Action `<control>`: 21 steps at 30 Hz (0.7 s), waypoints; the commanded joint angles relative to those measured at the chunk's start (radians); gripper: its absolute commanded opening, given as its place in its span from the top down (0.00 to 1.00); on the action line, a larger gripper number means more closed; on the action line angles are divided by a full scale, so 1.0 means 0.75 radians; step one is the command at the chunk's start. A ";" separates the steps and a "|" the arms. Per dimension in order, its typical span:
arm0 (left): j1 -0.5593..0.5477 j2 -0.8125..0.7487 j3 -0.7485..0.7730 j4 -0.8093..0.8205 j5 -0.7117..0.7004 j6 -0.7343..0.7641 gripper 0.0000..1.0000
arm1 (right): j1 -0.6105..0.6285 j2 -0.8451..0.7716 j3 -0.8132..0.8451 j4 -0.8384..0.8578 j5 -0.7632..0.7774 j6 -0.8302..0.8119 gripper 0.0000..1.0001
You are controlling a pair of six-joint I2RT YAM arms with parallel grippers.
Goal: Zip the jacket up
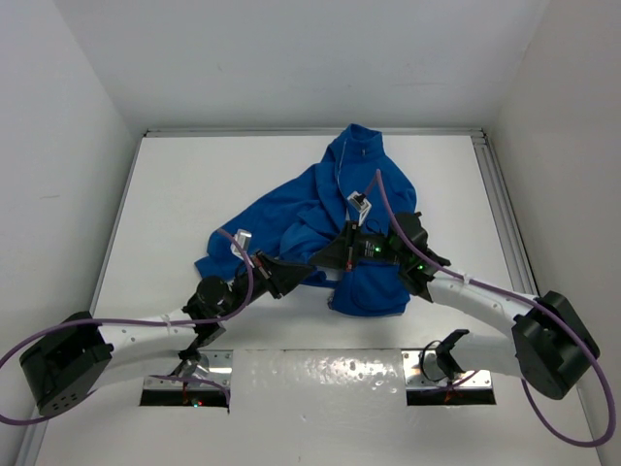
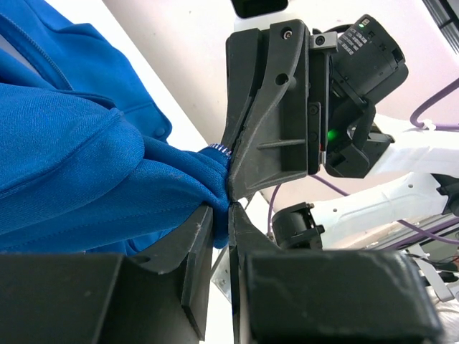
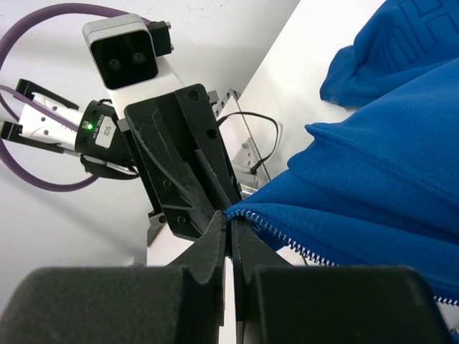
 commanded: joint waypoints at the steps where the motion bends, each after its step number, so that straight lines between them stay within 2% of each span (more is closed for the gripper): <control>1: 0.010 -0.010 0.043 0.053 0.011 0.037 0.89 | -0.016 0.000 0.044 0.031 -0.058 -0.013 1.00; 8: 0.010 -0.010 0.061 0.033 0.024 0.058 0.81 | -0.016 0.020 0.071 -0.023 -0.092 -0.033 1.00; 11: 0.010 -0.006 0.070 0.031 0.024 0.064 0.91 | -0.016 0.026 0.075 -0.033 -0.097 -0.033 1.00; 12: 0.010 -0.006 0.072 0.023 0.022 0.062 0.99 | -0.014 0.030 0.083 -0.049 -0.093 -0.037 1.00; 18: 0.010 -0.046 0.049 0.002 -0.040 0.035 1.00 | -0.014 0.016 0.128 -0.212 0.001 -0.105 1.00; 19: 0.010 -0.077 0.033 -0.006 -0.090 0.023 1.00 | -0.016 -0.002 0.144 -0.296 0.026 -0.137 0.97; 21: 0.010 -0.114 0.019 -0.055 -0.140 0.015 1.00 | -0.016 -0.035 0.151 -0.406 0.111 -0.162 0.81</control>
